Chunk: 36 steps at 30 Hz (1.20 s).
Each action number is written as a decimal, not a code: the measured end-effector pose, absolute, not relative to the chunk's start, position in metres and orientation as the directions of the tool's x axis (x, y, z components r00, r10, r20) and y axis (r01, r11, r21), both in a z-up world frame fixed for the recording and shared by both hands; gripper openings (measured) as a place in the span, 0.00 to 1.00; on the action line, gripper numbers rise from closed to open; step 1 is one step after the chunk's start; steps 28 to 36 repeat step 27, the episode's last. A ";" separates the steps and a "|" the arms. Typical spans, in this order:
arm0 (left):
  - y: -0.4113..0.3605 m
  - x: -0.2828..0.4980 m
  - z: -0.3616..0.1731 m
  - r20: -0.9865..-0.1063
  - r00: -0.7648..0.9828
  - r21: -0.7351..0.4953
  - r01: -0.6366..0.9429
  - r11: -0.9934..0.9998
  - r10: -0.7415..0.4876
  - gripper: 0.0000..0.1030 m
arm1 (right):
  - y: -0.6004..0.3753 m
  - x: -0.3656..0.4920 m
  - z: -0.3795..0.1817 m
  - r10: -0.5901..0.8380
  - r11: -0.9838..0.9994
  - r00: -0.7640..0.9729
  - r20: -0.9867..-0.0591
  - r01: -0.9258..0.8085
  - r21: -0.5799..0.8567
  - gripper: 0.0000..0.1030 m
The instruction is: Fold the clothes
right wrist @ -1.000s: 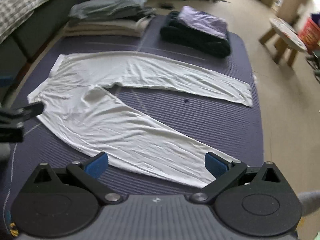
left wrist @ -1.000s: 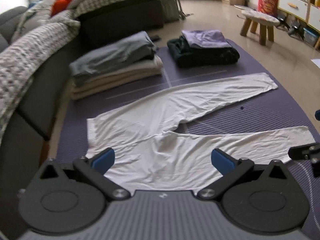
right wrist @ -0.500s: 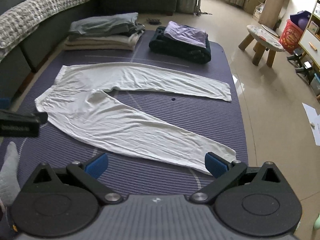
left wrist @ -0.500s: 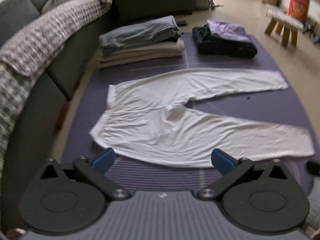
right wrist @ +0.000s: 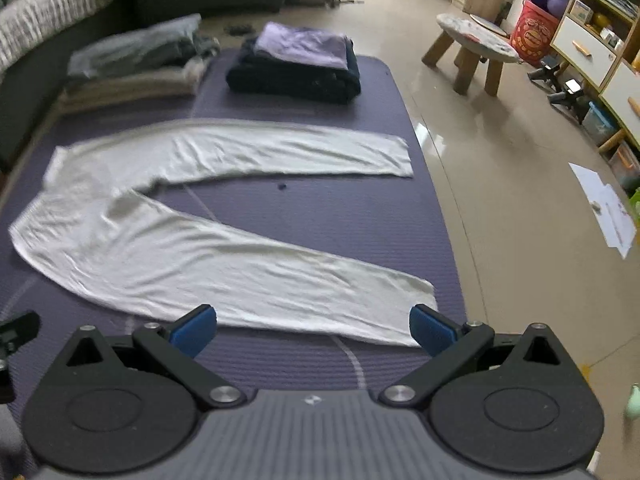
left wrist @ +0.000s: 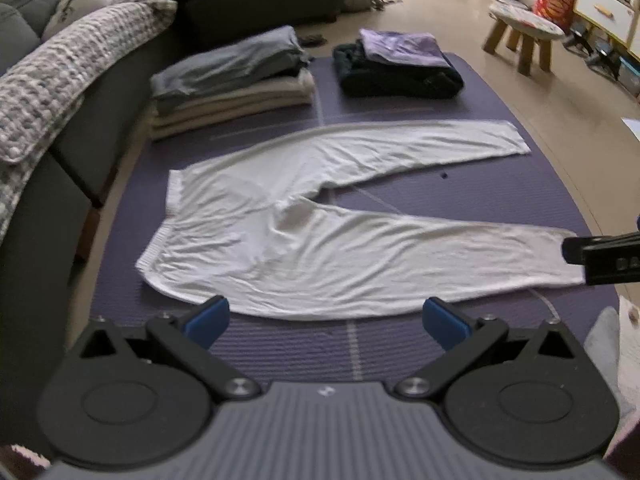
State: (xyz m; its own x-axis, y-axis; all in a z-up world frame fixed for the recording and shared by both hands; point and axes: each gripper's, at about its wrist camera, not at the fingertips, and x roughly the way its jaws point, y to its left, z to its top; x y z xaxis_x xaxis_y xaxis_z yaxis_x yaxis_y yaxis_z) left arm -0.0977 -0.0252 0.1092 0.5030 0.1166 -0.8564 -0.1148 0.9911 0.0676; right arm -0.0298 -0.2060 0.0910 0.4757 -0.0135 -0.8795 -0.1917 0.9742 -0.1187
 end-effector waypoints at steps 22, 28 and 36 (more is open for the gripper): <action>-0.032 -0.099 0.102 -0.889 0.446 0.066 -0.106 0.992 0.107 1.00 | -0.201 -0.035 0.088 -0.028 0.956 0.438 -0.899 -0.250 -0.152 0.99; -0.028 -0.098 0.105 -0.881 0.460 0.066 -0.115 0.991 0.112 1.00 | -0.199 -0.036 0.089 -0.030 0.954 0.442 -0.897 -0.256 -0.158 0.99; -0.028 -0.098 0.105 -0.881 0.460 0.066 -0.115 0.991 0.112 1.00 | -0.199 -0.036 0.089 -0.030 0.954 0.442 -0.897 -0.256 -0.158 0.99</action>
